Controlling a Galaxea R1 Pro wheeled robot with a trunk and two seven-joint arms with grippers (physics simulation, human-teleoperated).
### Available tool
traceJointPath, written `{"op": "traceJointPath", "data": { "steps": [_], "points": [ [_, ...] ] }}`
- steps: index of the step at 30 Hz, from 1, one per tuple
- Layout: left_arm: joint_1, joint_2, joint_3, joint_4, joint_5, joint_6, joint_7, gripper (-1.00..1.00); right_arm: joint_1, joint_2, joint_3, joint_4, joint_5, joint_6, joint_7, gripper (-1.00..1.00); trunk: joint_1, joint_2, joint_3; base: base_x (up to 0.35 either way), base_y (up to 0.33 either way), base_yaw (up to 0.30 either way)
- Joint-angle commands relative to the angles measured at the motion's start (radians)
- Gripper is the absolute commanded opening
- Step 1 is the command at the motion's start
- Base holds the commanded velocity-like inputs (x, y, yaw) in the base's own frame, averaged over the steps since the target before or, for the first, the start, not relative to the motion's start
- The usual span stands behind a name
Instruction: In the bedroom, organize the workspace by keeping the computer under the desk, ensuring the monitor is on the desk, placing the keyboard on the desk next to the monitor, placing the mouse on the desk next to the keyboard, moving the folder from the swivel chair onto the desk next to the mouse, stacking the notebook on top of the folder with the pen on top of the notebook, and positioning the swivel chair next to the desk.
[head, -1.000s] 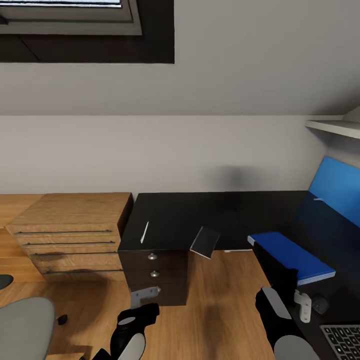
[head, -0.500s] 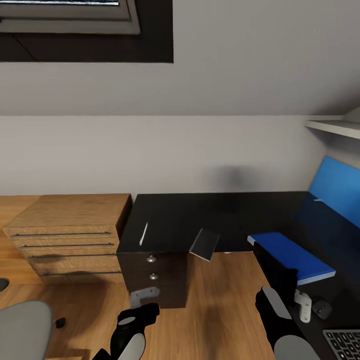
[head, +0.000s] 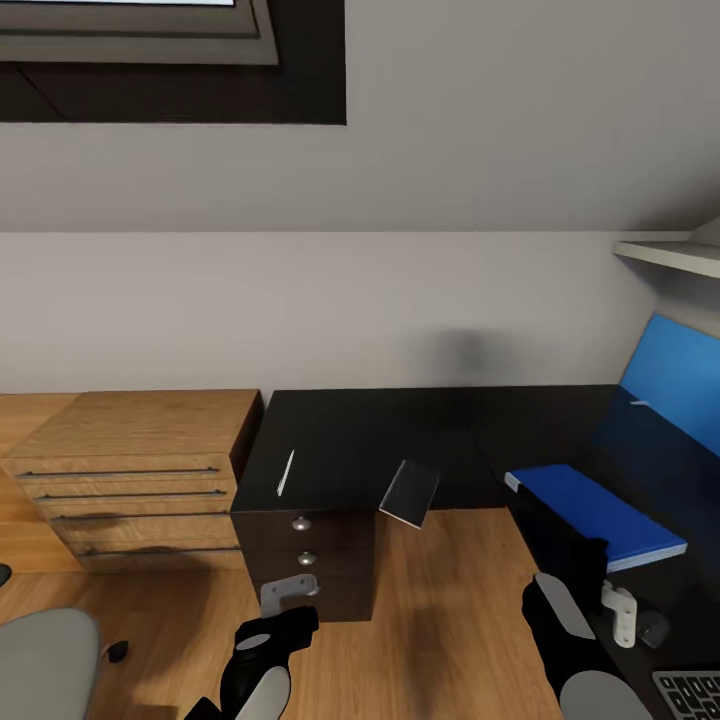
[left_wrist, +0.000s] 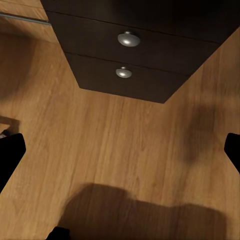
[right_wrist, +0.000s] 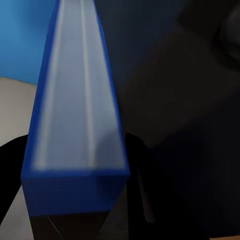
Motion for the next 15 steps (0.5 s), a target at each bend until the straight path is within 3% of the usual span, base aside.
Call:
{"op": "traceJointPath", "data": {
  "steps": [1,8,15],
  "points": [
    [-0.001,0.001,-0.002,-0.001,0.006,0.003,0.008,1.0,-0.001,0.001,-0.002,-0.001,0.001,-0.001,-0.003,-1.0,0.0,-0.001,-0.001,0.0,0.0,-0.043],
    [-0.001,0.001,-0.003,-0.011,0.006,0.003,0.005,1.0,-0.001,0.0,-0.001,-0.003,0.003,-0.002,-0.002,-1.0,0.0,-0.001,-0.001,0.0,0.0,-0.012],
    [-0.001,-0.001,0.001,-0.096,0.007,0.003,0.014,1.0,-0.001,-0.001,-0.001,-0.006,0.003,-0.001,-0.007,-1.0,0.012,-0.022,-0.011,0.0,0.0,0.0]
  ]
}}
